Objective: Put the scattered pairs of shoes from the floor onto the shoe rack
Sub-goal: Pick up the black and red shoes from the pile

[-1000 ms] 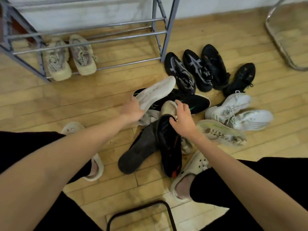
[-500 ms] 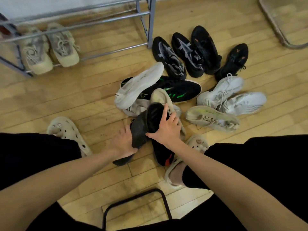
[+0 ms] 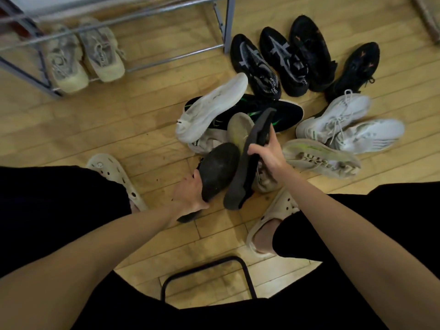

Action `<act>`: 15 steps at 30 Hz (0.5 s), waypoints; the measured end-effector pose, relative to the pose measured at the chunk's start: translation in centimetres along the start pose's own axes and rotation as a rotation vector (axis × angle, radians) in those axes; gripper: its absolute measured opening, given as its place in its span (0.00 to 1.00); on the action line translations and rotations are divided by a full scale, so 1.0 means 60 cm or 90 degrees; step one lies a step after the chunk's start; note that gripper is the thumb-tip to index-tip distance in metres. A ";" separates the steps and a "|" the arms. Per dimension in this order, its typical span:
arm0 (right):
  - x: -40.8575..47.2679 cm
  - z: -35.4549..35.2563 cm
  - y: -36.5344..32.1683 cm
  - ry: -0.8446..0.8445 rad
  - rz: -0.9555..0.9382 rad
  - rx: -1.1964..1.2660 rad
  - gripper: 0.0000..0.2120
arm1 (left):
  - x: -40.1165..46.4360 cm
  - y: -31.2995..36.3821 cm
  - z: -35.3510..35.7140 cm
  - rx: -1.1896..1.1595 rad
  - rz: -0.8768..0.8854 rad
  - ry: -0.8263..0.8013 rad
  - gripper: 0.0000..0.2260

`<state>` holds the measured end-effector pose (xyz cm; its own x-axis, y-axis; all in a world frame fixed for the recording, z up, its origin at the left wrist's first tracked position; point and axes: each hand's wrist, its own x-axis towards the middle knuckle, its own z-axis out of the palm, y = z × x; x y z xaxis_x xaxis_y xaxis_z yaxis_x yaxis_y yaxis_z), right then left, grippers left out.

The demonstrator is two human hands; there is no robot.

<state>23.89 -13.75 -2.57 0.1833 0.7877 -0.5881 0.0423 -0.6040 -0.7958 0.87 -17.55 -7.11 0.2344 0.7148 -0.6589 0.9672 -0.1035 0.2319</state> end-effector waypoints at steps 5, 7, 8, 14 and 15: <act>-0.009 -0.009 -0.021 0.003 0.109 0.262 0.25 | 0.017 -0.011 -0.028 -0.332 -0.039 -0.133 0.39; -0.014 -0.009 -0.024 0.021 0.119 0.329 0.20 | 0.010 -0.005 -0.055 -0.532 -0.077 -0.213 0.24; -0.017 -0.011 -0.028 0.041 0.113 0.358 0.16 | 0.004 -0.002 -0.068 -0.606 -0.066 -0.245 0.15; -0.024 -0.027 -0.029 0.064 0.105 0.428 0.13 | -0.022 0.000 -0.114 -0.946 -0.061 -0.260 0.02; -0.024 -0.026 -0.030 0.059 0.104 0.431 0.14 | -0.027 0.000 -0.123 -0.977 -0.058 -0.248 0.03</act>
<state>25.11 -13.99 -0.08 0.2189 0.6619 -0.7169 -0.6087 -0.4816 -0.6305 -0.20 -13.62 -0.75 0.4264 0.4407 -0.7899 0.0221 0.8680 0.4962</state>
